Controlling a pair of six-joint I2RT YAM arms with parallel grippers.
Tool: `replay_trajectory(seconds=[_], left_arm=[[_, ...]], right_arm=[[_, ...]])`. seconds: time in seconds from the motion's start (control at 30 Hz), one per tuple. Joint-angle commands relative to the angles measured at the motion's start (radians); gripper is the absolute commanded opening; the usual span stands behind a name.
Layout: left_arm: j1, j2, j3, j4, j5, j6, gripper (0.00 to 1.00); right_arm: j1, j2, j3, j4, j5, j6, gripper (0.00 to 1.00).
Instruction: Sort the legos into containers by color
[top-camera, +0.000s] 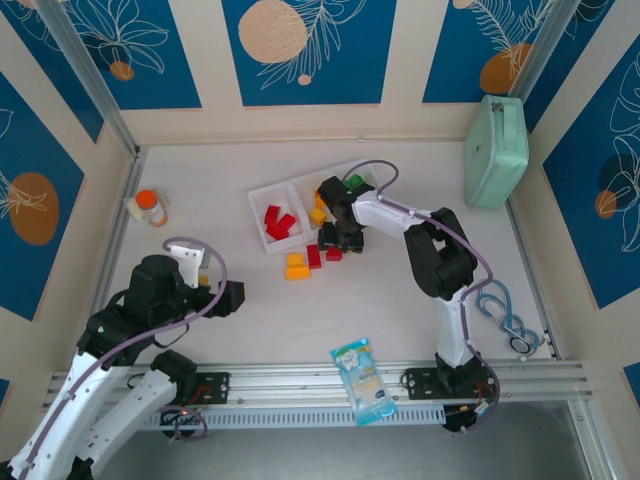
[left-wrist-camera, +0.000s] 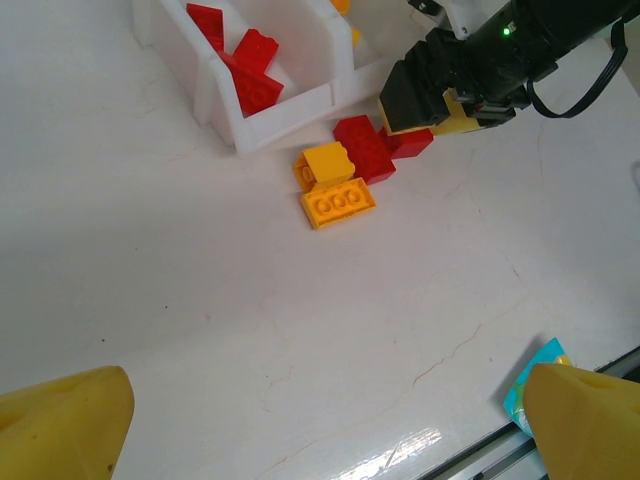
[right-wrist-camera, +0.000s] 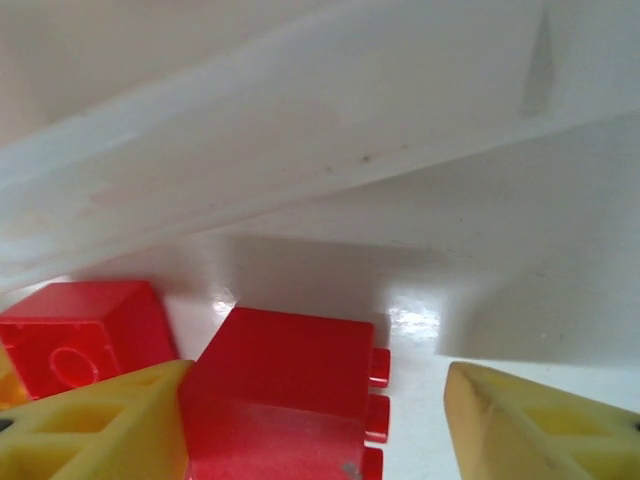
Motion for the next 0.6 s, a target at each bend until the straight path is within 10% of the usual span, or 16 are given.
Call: replay_trajectory(seconds=[0.0, 0.57], left_arm=[[0.01, -0.008, -0.009, 0.021, 0.015, 0.017, 0.99], [0.01, -0.006, -0.007, 0.022, 0.016, 0.018, 0.99]], right_arm=[[0.011, 0.021, 0.019, -0.041, 0.038, -0.01, 0.62], [0.031, -0.066, 0.046, -0.11, 0.067, -0.065, 0.33]])
